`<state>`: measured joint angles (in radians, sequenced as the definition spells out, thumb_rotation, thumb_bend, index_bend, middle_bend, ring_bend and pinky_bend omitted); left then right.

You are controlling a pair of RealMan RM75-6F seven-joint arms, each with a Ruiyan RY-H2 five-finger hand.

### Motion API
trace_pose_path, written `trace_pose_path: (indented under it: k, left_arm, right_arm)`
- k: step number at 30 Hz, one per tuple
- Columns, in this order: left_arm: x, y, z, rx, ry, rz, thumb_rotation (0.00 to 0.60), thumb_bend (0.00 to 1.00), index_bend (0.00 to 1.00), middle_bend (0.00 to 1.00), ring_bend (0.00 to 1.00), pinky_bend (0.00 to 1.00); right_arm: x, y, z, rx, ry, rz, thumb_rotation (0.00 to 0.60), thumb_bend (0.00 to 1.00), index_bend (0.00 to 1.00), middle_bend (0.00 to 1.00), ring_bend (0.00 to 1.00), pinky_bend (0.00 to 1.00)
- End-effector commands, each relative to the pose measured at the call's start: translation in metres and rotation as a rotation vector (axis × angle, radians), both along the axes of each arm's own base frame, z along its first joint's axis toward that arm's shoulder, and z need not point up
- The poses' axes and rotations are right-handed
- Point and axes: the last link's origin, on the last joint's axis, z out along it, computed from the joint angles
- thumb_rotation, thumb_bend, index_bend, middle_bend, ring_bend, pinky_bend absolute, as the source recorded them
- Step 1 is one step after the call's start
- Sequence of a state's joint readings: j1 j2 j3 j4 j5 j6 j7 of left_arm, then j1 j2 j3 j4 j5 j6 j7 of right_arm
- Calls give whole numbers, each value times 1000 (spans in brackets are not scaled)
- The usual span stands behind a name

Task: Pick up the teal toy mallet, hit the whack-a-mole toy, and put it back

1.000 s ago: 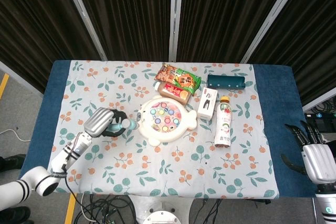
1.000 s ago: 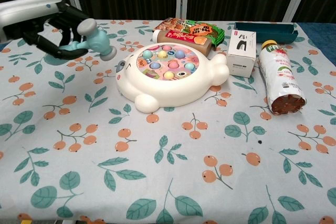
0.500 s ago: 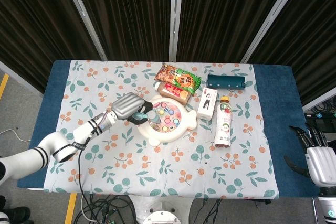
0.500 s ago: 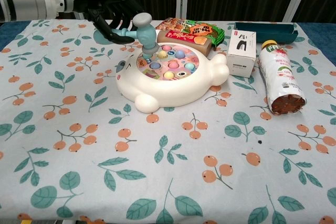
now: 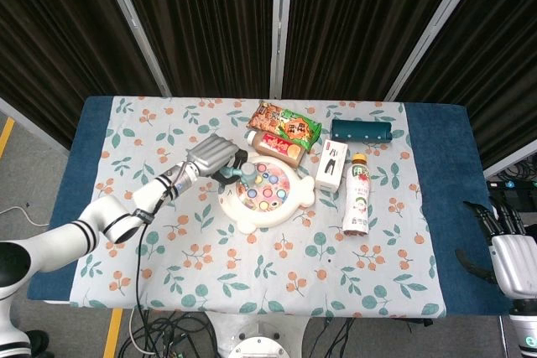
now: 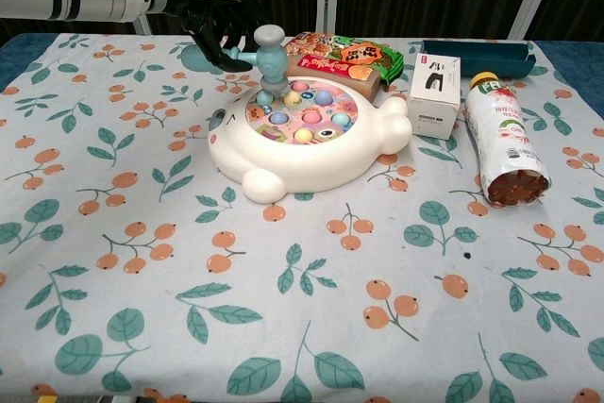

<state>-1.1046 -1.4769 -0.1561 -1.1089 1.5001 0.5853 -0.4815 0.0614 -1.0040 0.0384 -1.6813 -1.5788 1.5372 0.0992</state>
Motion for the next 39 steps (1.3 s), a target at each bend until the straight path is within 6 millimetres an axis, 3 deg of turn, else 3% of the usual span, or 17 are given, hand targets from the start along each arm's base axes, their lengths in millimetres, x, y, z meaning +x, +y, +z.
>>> trace_pose_path:
  k: [1,10,19,29,39]
  left_arm:
    - [-2,1,-1,-2,-2,16,600,663,692,701,572,692]
    - [-5,-1,-10,-16,19,22,600,663,693,701,573,692]
    - [-2,-1,8,-11,-30,40,600,664,693,702,573,692]
    - [-8,1,-10,-31,8,70,600,665,693,702,572,692]
    - [-8,1,8,-10,-34,74,600,666,694,701,572,692]
  right_arm:
    - [0,0,0,1,0,-2,600,173,130,204,0,0]
    - [-1,1,0,-2,-2,-1,600,173,130,204,0,0]
    - [-2,4,0,-7,-7,0,600,173,130,204,0,0]
    - [-4,3,0,-6,-6,-6,600,172,130,204,0,0]
    - [-3,5,1,-10,-8,1,600,172,130,204,0,0]
